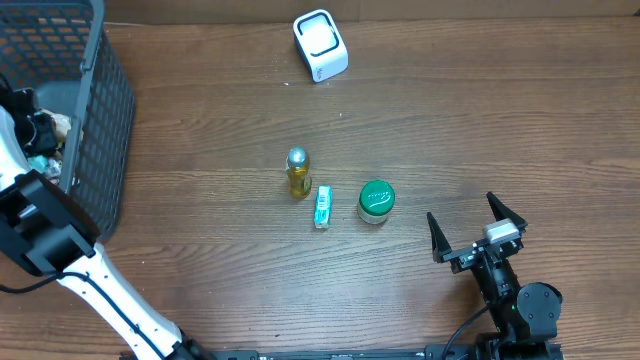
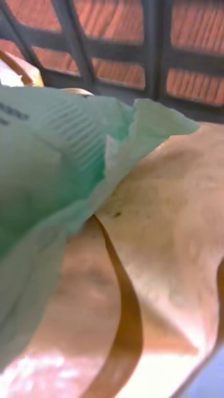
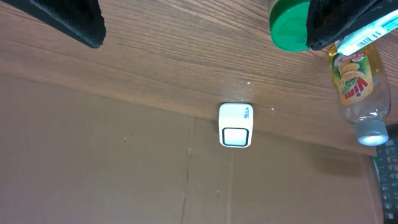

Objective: Scan the item barcode
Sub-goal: 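Grasp the brown-white PanTree snack bag in the basket with the left gripper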

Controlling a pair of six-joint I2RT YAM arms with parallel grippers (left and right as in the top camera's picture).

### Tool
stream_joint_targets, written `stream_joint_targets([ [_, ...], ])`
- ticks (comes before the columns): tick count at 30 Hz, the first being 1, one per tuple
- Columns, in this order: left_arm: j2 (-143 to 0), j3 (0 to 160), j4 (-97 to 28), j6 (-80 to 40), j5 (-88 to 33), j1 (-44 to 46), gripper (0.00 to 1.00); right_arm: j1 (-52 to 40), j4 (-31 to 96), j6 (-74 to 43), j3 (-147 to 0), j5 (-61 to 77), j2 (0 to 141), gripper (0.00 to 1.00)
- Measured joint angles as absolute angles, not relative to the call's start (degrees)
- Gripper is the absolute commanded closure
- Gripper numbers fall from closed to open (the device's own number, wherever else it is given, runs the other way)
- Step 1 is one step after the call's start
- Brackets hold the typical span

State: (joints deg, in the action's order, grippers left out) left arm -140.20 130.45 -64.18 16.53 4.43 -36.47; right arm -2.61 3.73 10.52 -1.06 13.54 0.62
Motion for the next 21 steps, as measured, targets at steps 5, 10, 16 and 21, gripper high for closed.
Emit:
stream_joint_targets([
  [5, -132.33, 129.56, -63.24, 11.68, 3.57, -36.47, 0.73, -2.61, 3.75, 10.52, -1.06, 13.54, 0.62, 0.0],
  [10, -119.57, 129.58, -63.13, 7.01, -0.12, -36.4, 0.74, -2.61, 3.7, 10.52, -1.06, 13.58, 0.62, 0.0],
  [16, -108.03, 129.75, -65.32, 2.15, -6.15, -35.86, 0.74, -2.61, 3.7, 10.52, -1.06, 13.56, 0.62, 0.0],
  [21, -104.31, 129.75, -68.71, -0.82, -8.58, -35.22, 0.77, -2.61, 3.73, 10.5, -1.06, 13.58, 0.62, 0.0],
])
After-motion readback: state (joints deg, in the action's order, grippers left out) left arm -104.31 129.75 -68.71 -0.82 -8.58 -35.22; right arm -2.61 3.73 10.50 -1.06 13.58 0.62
